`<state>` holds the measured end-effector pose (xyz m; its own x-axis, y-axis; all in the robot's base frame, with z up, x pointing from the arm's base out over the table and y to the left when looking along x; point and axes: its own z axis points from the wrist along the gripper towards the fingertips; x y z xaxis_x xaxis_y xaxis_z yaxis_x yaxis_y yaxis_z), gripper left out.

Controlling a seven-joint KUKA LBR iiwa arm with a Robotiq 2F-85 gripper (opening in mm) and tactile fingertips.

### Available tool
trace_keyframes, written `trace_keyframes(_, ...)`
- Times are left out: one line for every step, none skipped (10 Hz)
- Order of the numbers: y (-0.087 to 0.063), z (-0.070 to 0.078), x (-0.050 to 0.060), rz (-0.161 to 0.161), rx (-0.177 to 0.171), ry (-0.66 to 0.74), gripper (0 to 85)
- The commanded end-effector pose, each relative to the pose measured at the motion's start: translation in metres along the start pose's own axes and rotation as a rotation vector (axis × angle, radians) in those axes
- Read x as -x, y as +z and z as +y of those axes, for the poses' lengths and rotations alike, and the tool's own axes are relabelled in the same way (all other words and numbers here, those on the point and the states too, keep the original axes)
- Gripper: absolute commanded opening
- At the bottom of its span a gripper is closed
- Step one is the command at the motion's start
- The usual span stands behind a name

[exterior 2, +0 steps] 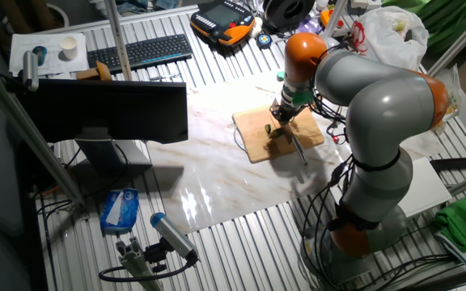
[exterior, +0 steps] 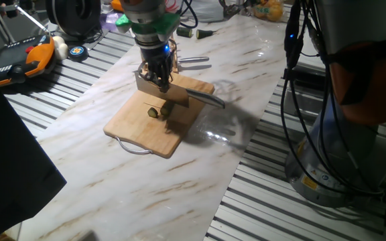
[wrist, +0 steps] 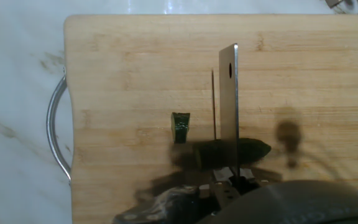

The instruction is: Cut the cucumber into segments

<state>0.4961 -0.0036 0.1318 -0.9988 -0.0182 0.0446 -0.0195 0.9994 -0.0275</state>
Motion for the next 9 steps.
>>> trace_keyframes(0.0001, 0.0000, 0.0001, -0.002, 0.005, 0.003, 0.7)
trace_keyframes(0.0001, 0.0000, 0.0001, -0.006, 0.007, 0.003, 0.7)
trace_keyframes(0.0001, 0.0000, 0.0001, -0.008, 0.010, 0.002, 0.7)
trace_keyframes(0.0001, 0.0000, 0.0001, -0.010, 0.014, 0.000, 0.7)
trace_keyframes(0.0001, 0.0000, 0.0001, -0.014, 0.016, 0.000, 0.7)
trace_keyframes(0.0001, 0.0000, 0.0001, -0.016, 0.019, 0.001, 0.7)
trace_keyframes(0.0001, 0.0000, 0.0001, -0.010, 0.023, 0.001, 0.7)
trace_keyframes(0.0005, 0.0004, -0.0007, -0.005, 0.022, 0.003, 0.7)
trace_keyframes(0.0024, 0.0022, -0.0036, -0.003, 0.016, 0.004, 0.7)
